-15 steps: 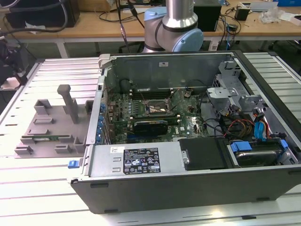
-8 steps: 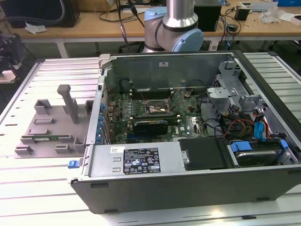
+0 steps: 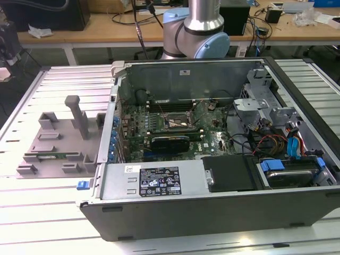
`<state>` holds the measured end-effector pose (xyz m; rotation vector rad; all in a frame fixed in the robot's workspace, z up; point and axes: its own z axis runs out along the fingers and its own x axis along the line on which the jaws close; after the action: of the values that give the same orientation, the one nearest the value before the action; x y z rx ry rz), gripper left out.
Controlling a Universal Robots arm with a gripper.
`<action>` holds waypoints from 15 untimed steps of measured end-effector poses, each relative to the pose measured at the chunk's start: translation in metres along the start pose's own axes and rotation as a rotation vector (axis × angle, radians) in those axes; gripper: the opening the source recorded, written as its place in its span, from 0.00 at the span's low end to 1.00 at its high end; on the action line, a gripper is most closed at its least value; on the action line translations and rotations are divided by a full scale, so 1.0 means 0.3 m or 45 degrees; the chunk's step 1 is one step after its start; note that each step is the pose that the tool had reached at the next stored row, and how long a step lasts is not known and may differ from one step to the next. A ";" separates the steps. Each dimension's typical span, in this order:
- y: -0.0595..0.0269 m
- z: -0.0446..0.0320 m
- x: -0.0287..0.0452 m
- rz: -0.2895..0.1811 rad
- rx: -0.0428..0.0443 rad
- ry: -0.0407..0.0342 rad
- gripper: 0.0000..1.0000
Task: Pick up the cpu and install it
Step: 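Pick up the cpu and move it towards the insertion slot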
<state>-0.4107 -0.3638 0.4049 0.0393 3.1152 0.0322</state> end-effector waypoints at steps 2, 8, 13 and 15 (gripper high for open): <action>0.000 -0.010 0.000 0.000 0.000 -0.0001 0.55; 0.001 -0.025 -0.002 0.000 0.000 0.0004 0.55; 0.001 -0.024 -0.022 0.000 0.000 0.0000 0.55; 0.002 -0.024 -0.031 0.000 0.000 -0.0001 0.55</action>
<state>-0.4015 -0.3637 0.4123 0.0393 3.1150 0.0322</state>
